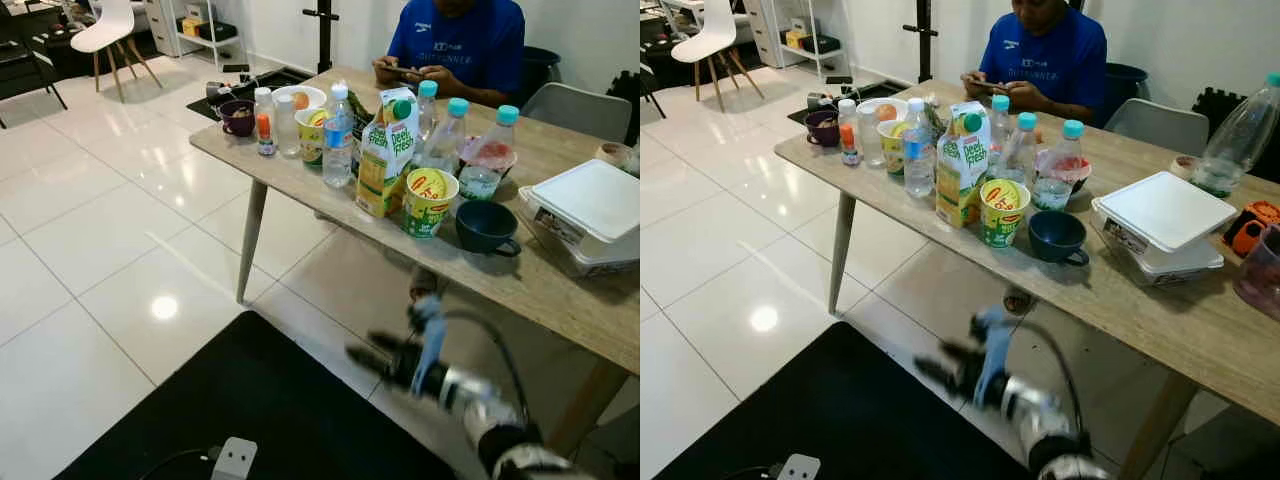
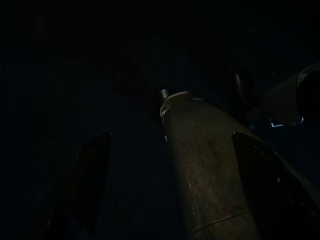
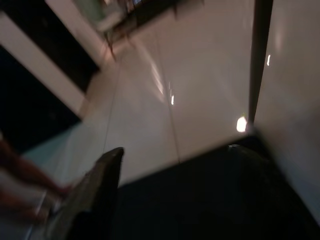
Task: Restocking fridge
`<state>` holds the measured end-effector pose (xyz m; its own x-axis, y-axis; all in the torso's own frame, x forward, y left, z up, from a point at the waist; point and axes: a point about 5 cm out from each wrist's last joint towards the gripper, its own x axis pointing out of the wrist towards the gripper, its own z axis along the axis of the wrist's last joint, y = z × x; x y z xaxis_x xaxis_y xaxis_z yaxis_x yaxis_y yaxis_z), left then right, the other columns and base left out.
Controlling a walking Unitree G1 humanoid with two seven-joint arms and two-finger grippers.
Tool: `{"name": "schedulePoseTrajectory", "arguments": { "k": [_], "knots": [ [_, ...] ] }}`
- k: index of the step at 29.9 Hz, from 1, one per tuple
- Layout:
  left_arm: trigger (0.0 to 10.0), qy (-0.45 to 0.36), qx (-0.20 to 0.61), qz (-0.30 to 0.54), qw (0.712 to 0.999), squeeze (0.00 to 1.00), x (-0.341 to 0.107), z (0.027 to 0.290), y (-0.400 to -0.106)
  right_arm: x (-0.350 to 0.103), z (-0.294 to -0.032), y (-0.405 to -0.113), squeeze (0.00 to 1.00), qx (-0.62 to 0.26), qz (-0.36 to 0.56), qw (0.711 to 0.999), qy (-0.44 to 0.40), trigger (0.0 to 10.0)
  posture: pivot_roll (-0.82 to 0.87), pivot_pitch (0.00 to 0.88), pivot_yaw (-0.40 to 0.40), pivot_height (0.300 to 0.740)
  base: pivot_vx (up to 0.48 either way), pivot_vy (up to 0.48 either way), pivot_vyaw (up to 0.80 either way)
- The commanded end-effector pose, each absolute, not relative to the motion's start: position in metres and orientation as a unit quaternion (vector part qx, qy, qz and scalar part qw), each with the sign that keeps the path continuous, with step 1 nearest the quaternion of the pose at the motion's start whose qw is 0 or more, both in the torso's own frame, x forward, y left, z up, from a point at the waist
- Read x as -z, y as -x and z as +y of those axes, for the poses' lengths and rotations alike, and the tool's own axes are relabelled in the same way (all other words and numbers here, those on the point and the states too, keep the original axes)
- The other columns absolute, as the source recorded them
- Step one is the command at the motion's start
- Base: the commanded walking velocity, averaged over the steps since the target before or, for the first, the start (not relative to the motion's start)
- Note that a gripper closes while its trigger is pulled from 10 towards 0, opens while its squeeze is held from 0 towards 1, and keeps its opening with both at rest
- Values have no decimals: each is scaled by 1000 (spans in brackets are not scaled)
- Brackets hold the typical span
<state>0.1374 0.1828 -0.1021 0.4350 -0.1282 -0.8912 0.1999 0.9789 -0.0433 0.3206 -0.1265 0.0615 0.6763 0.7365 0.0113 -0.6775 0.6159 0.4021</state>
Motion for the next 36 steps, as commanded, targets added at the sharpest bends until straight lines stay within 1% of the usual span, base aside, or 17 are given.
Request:
{"name": "schedulePoseTrajectory", "arguments": {
  "k": [1,3,5,6,10,12,13,14,15,16,17,18,22,27,28,30,36],
  "knots": [
    [10000,-31,98,541,835,0,107,182,-125,-63,-134,-321,1000,-380,63,897,-215,10000,-30,29,-30,740,0,0,0],
    [10000,-31,98,541,835,0,107,182,-124,-85,-151,-333,1000,-358,4,903,-238,10000,-31,29,-31,740,0,0,0],
    [10000,-31,99,541,835,0,107,182,-124,-94,-159,-337,1000,-349,-19,904,-245,10000,-31,29,-31,740,0,0,0],
    [10000,-32,99,541,835,0,107,183,-124,-108,-173,-342,1000,-336,-59,905,-254,10000,-34,28,-29,740,0,0,0],
    [10000,-32,100,540,835,0,107,182,-124,-118,-185,-347,1000,-304,-80,916,-249,10000,-37,30,-29,740,0,0,0],
    [10000,-32,101,539,835,0,106,181,-125,-125,-201,-353,1000,-234,-88,939,-235,10000,-43,31,-26,740,0,0,0],
    [10000,-32,101,539,835,0,106,181,-125,-125,-201,-353,1000,-234,-88,939,-235,10000,-43,31,-26,740,0,0,0],
    [10000,-31,102,539,835,0,106,181,-125,-127,-208,-355,1000,-204,-90,948,-229,10000,-43,31,-26,740,0,0,0],
    [10000,-31,103,538,836,0,106,180,-126,-130,-217,-357,608,-174,-94,955,-221,10000,-45,30,-26,740,0,0,0],
    [10000,-31,103,538,836,0,106,180,-126,-130,-217,-357,608,-174,-94,955,-221,10000,-45,30,-26,740,0,0,0],
    [10000,-31,103,538,836,0,106,179,-127,-132,-223,-358,98,-155,-95,960,-214,10000,-44,30,-26,740,0,0,0],
    [10000,-31,104,537,836,0,106,179,-127,-134,-228,-358,0,-143,-98,963,-207,10000,-44,29,-26,740,0,0,0],
    [10000,-29,104,536,837,0,106,178,-129,-140,-239,-358,0,-119,-99,974,-166,10000,-44,30,-27,740,0,0,0],
    [10000,-29,104,536,837,0,106,179,-128,-142,-242,-359,0,-105,-89,983,-121,10000,-44,30,-27,740,0,0,0],
    [10000,-29,104,536,837,0,106,179,-128,-138,-241,-360,0,-89,-60,992,-63,10000,-43,35,-24,740,0,0,0],
    [10000,-28,103,536,838,0,106,179,-128,-134,-240,-360,0,-84,-40,995,-24,10000,-42,37,-24,740,0,0,0],
    [10000,-27,102,536,838,0,106,179,-127,-130,-238,-361,0,-71,-23,997,4,10000,-35,44,-26,740,0,0,0]
  ]
}}
